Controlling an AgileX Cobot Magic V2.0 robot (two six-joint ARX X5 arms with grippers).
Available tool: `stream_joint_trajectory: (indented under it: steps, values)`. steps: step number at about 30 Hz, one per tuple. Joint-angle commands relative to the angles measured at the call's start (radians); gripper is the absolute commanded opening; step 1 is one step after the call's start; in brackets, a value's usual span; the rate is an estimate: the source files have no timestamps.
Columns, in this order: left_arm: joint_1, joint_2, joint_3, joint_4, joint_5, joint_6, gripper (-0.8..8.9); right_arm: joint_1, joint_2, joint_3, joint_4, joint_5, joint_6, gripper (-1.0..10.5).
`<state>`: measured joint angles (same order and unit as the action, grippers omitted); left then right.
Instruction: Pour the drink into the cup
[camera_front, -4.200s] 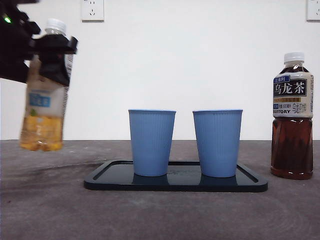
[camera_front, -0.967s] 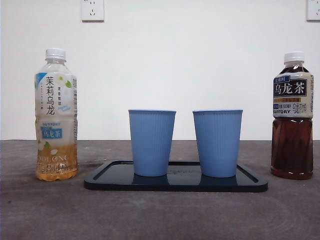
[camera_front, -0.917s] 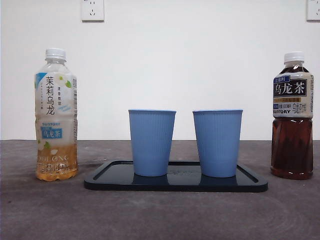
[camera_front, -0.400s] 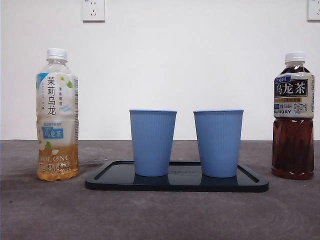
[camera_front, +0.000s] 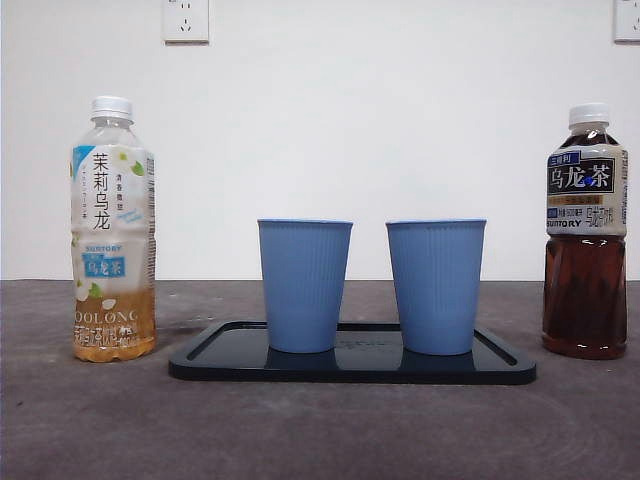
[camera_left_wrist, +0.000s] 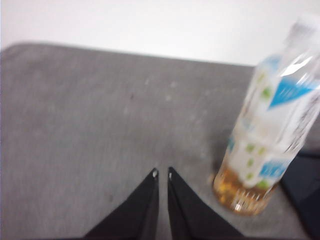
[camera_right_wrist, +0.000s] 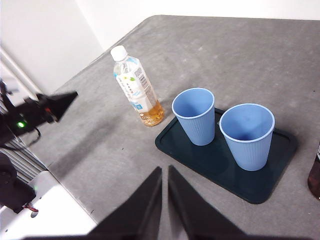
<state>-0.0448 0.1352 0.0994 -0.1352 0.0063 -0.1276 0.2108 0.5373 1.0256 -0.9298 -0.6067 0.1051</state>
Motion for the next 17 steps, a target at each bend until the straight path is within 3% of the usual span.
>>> stream_joint_trajectory:
  steps: [1, 17]
  values:
    - [0.006, -0.046, -0.028, 0.024, 0.004, -0.022, 0.28, 0.003, 0.003, 0.018, 0.013, -0.003, 0.007, 0.2]
    - [0.019, -0.132, -0.087, -0.051, -0.005, 0.031, 0.28, 0.003, 0.003, 0.018, 0.013, -0.003, 0.007, 0.2]
